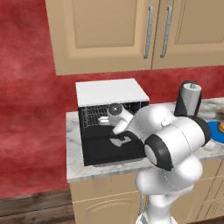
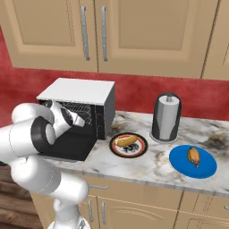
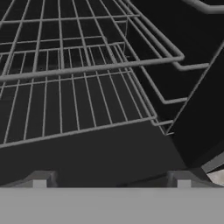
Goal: Open the toaster oven door. Place the hotdog bun on the top rack in the toaster oven and place the chicken drumstick on the bottom rack.
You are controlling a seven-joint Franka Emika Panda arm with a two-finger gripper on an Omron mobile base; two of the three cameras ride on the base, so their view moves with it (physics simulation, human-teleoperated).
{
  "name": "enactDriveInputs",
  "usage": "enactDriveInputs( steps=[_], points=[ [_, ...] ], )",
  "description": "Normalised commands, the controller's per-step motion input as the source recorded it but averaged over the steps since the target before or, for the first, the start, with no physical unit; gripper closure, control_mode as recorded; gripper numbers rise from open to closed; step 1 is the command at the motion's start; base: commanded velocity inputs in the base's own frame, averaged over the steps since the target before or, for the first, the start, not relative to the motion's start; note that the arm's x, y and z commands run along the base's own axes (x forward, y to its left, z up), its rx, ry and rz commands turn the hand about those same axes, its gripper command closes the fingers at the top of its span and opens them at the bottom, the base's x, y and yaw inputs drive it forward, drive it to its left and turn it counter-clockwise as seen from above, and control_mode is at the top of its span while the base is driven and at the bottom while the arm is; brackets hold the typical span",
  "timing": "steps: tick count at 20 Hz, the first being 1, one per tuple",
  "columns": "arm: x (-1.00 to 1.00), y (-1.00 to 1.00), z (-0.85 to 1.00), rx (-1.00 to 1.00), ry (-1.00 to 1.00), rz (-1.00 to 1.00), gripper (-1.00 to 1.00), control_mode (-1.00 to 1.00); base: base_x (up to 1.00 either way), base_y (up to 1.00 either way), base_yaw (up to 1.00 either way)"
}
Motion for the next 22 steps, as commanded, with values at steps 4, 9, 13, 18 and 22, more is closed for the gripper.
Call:
enactDriveInputs(
  steps=[4,9,13,18,22],
  points=[
    [0.27,0.23,0.02,-0.05,-0.04,0.07,-1.00,-1.00,0.00,0.00,0.00],
    [0.25,0.14,0.00,-0.07,-0.16,0.04,-1.00,-1.00,0.00,0.00,0.00],
    [0.45,0.10,-0.36,-0.07,-0.03,0.02,-1.00,-1.00,0.00,0.00,0.00],
    [0.41,0.07,-0.40,-0.02,0.00,0.00,-1.00,-1.00,0.00,0.00,0.00],
    [0.30,0.21,-0.24,0.00,0.00,0.00,-1.00,-1.00,0.00,0.00,0.00]
  ],
)
